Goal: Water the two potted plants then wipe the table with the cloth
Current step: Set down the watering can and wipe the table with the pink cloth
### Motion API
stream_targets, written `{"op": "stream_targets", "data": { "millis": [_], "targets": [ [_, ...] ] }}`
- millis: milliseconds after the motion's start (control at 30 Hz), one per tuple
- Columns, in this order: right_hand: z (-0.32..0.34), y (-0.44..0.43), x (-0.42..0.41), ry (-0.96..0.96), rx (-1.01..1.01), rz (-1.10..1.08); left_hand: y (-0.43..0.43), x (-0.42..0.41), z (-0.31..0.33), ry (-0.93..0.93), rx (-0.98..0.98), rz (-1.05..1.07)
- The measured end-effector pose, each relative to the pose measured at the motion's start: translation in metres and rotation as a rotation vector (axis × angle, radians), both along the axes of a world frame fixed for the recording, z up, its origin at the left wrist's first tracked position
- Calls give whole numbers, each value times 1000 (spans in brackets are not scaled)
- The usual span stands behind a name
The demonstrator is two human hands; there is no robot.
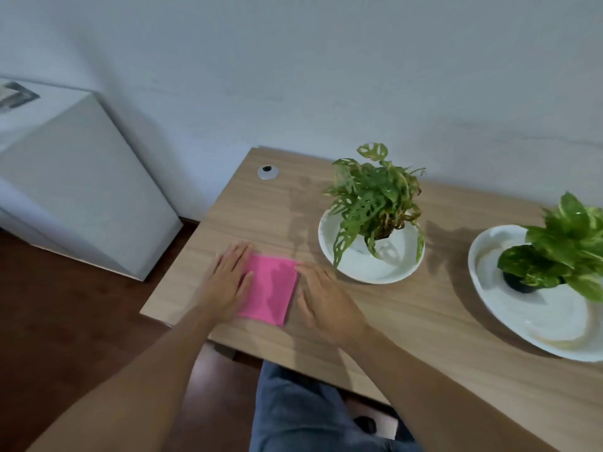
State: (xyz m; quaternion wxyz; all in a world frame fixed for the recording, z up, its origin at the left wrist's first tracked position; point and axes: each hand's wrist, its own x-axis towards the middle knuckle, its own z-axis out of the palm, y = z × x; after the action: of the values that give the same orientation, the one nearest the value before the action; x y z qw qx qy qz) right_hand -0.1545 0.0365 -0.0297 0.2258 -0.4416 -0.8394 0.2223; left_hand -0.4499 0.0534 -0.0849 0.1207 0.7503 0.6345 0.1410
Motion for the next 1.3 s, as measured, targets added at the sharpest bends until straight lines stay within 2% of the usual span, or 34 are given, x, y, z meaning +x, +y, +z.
{"op": "stream_targets", "data": {
  "millis": [167,267,333,567,700,867,1067,1300],
  "targets": [
    [-15,17,-74,8,-118,-38,-2,-6,-10,23,49,-12],
    [-25,14,-113,119,-296,-187,1,-5,-7,21,36,-2],
    [-32,10,-131,121,-356,-274,-1,-5,-8,22,15,13],
    [-46,25,-131,-198,-196,-357,-1,-9,-14,-16,24,28],
    [-53,52,-103,-319,-164,-386,-2,-7,-18,51,15,24],
    [-55,66,-101,-395,-128,-365,-2,-7,-17,136,24,10],
    [-49,76,-103,-412,-187,-314,-3,-7,-16,135,28,17],
    [-54,4,-55,-432,-79,-214,-2,2,-1,58,50,77]
  ]
}}
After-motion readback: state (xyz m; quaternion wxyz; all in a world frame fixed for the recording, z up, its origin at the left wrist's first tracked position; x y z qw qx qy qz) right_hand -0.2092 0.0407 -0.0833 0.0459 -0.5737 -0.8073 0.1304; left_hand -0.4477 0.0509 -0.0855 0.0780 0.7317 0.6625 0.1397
